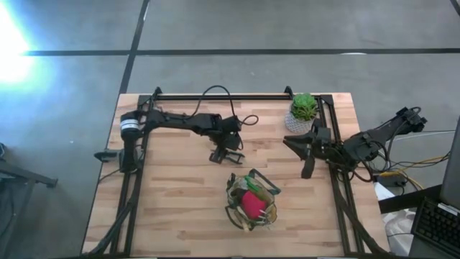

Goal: Pick & Place Garden tools in Gardening bag
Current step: Put the green shear scissors into the white gardening bag

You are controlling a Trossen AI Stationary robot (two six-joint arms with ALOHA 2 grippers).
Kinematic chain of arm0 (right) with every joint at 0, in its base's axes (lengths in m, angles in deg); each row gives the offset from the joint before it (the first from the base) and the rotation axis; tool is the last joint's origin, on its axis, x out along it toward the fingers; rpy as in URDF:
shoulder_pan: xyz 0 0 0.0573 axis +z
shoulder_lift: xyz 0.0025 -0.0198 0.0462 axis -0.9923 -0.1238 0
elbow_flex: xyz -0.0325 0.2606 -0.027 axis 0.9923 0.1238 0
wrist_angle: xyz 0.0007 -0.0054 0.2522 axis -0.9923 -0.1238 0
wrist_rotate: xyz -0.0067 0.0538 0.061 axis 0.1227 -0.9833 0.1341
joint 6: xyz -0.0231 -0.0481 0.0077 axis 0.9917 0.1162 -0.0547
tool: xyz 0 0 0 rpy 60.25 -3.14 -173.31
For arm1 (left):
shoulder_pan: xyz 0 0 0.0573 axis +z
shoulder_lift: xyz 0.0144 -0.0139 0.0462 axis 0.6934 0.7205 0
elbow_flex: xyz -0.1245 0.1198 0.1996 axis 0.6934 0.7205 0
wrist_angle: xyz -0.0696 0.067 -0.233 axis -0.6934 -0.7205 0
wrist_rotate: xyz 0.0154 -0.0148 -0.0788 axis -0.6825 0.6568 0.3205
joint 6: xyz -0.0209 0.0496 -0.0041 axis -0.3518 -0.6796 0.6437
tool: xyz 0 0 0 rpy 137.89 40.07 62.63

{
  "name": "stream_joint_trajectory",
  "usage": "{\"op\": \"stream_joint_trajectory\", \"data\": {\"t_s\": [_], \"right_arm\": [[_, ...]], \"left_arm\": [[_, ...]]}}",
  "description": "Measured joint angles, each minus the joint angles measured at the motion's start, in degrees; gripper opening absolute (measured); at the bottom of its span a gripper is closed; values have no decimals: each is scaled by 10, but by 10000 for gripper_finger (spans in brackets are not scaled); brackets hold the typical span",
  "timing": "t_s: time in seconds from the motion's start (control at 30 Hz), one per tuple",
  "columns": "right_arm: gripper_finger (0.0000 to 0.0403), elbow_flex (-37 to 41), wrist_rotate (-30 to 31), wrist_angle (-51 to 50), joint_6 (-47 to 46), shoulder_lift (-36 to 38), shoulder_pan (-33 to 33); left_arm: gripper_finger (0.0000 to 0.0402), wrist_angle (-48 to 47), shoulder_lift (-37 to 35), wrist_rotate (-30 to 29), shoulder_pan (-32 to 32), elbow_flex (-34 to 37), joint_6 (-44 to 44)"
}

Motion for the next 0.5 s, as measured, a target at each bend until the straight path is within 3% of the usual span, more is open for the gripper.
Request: {"op": "stream_joint_trajectory", "data": {"t_s": [0.5], "right_arm": [[56, 0, 0, 1, -1, 1, -2]], "left_arm": [[177, 28, 44, 0, 0, 0, 9]]}}
